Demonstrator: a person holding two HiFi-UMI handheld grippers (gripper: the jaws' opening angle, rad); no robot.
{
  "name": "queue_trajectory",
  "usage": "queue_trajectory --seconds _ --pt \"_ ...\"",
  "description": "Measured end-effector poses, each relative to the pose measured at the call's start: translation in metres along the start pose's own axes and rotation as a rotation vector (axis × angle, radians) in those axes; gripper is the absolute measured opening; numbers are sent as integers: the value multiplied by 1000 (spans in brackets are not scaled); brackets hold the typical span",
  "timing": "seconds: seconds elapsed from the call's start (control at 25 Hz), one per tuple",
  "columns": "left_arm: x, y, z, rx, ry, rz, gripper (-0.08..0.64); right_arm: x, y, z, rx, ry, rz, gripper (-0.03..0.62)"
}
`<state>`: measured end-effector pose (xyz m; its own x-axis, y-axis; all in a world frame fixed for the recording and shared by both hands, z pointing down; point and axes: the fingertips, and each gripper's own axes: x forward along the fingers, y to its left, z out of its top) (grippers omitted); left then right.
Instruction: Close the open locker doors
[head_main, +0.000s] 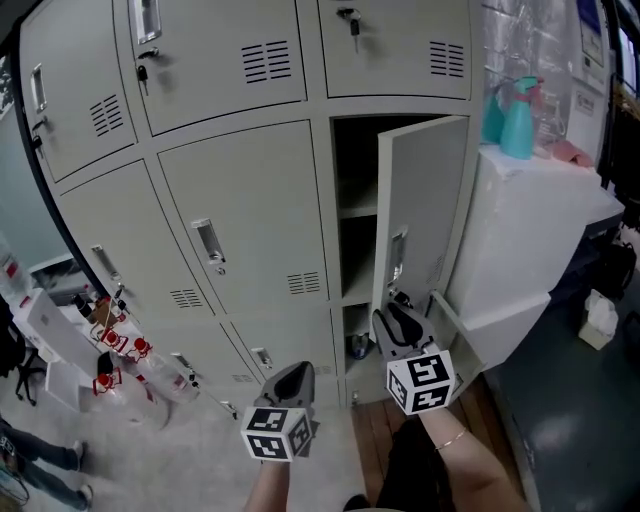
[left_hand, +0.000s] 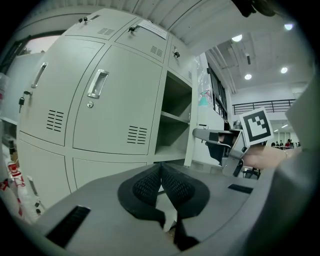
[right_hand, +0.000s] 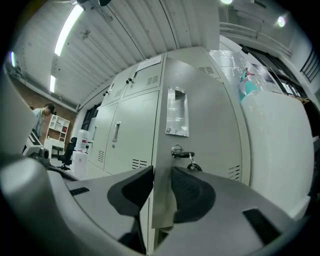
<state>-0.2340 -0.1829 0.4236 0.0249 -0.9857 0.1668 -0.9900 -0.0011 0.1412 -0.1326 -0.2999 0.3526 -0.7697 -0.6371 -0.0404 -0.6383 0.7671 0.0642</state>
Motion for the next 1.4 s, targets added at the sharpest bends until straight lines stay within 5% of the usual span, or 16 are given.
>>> queue_trajectory --seconds 1.4 --pt "15 62 1 -43 9 176 20 142 -5 -34 -90 118 46 26"
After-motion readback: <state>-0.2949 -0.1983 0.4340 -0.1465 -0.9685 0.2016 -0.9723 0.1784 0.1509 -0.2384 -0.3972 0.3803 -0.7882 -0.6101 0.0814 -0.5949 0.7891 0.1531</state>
